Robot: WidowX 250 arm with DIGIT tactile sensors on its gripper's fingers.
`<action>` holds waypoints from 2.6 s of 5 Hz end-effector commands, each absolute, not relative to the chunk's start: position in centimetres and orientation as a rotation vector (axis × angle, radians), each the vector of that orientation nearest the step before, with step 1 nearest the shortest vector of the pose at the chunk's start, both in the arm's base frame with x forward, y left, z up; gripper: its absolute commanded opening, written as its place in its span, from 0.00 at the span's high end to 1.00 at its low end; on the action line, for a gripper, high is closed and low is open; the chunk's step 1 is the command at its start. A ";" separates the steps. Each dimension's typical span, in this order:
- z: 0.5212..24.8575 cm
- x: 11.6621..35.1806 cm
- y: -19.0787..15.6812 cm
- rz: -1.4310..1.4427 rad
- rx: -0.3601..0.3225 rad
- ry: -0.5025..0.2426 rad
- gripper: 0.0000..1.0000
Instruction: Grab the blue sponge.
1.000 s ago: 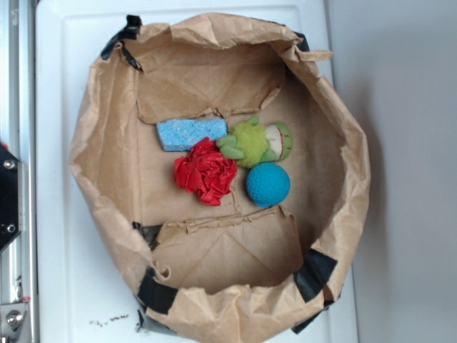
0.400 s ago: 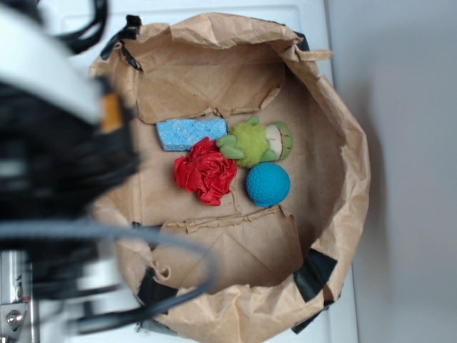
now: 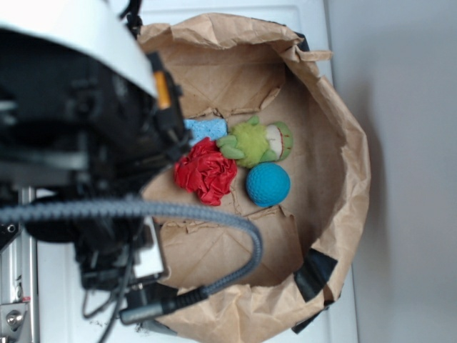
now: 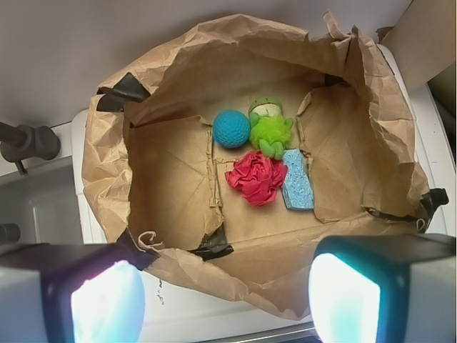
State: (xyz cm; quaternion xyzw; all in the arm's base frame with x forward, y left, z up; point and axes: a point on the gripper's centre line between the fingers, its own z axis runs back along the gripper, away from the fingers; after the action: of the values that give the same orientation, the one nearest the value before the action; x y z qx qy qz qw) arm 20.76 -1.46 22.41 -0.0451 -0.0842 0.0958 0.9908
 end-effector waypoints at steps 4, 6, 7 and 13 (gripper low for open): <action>11.4 22.4 3.8 -0.203 -0.085 -0.075 0.00; 5.0 21.1 4.7 -0.260 -0.008 -0.234 0.00; 4.2 22.7 3.9 -0.223 -0.011 -0.247 0.00; 7.4 27.4 1.1 -0.111 -0.094 -0.330 1.00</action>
State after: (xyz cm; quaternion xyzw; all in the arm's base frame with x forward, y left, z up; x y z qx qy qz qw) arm 25.72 0.35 5.61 -0.0556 -0.1275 -0.0467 0.9892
